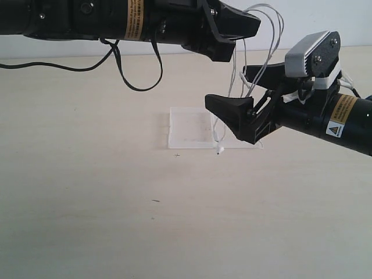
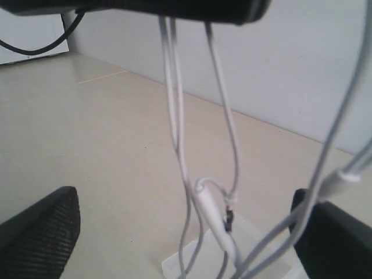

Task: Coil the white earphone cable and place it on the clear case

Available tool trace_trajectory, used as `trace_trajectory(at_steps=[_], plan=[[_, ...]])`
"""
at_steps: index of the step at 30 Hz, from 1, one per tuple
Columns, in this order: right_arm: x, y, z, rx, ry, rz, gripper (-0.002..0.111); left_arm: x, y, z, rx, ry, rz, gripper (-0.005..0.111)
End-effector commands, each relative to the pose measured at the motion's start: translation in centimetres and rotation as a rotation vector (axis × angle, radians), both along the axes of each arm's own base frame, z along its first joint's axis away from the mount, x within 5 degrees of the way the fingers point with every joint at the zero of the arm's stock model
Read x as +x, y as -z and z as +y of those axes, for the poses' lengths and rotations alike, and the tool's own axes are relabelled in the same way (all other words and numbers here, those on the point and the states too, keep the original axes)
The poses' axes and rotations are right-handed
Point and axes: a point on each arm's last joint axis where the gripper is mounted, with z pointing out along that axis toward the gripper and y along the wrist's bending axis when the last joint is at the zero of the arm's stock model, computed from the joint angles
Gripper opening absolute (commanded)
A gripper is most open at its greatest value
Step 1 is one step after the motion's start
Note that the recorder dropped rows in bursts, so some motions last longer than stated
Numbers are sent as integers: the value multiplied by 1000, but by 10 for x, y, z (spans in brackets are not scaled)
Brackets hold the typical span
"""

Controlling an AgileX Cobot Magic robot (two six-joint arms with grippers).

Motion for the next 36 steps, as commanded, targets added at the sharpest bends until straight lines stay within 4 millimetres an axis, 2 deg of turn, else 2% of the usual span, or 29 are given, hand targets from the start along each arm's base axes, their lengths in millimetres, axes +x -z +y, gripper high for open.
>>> trace_trajectory(at_steps=[1, 36], plan=[[2, -1, -1, 1, 6, -12, 92, 0, -4, 1, -10, -1, 1, 0], [3, -1, -1, 0, 11, -9, 92, -4, -4, -1, -8, 48, -3, 0]])
